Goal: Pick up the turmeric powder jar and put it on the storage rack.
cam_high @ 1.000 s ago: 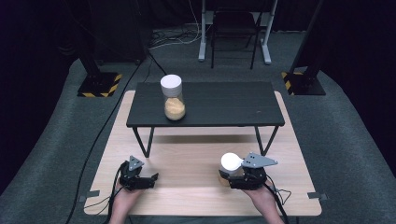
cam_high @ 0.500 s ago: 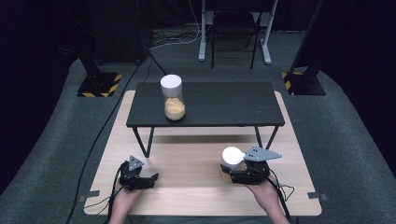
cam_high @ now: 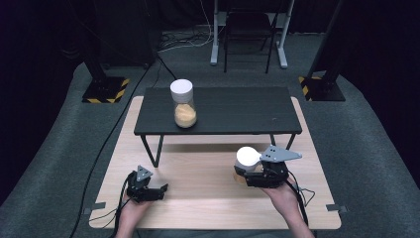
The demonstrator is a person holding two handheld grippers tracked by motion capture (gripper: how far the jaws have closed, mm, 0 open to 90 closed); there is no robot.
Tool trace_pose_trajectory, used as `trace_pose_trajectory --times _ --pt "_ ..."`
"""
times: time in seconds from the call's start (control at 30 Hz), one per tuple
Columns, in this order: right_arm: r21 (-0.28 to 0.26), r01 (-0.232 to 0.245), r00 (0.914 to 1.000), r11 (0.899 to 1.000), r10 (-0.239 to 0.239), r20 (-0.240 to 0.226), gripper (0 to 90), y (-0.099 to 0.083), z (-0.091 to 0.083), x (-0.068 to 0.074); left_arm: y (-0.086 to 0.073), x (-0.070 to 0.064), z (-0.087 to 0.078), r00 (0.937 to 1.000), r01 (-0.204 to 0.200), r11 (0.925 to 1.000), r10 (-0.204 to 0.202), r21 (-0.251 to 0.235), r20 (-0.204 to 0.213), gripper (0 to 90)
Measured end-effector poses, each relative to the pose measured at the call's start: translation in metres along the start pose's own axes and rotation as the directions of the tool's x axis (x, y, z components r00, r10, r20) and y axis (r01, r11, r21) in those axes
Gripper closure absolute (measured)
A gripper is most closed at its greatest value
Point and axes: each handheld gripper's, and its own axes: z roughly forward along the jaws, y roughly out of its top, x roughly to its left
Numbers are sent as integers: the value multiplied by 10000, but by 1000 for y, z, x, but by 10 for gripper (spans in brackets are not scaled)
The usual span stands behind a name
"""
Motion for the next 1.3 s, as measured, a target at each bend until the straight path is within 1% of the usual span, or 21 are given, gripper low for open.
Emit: trace_pose_trajectory --times 0.27,0.7,1.1,1.2,1.3 --pt "-138 -11 10000 9999 11 7 290 13 -4 -4 0 0 0 10000 -2 10000 2 0 -2 75" --pt "-293 45 9998 9996 -39 193 291 35 -8 -5 0 0 0 10000 -3 10000 3 1 -1 75" --pt "-363 177 9994 9992 -166 301 292 53 -9 -4 0 0 0 10000 -4 10000 4 2 -1 75" --pt "-368 303 9990 9989 -291 341 292 61 -10 -3 0 0 0 10000 -4 10000 4 2 -1 75" --pt "-397 332 9988 9987 -317 365 292 65 -10 -3 0 0 0 10000 -4 10000 4 2 0 75"
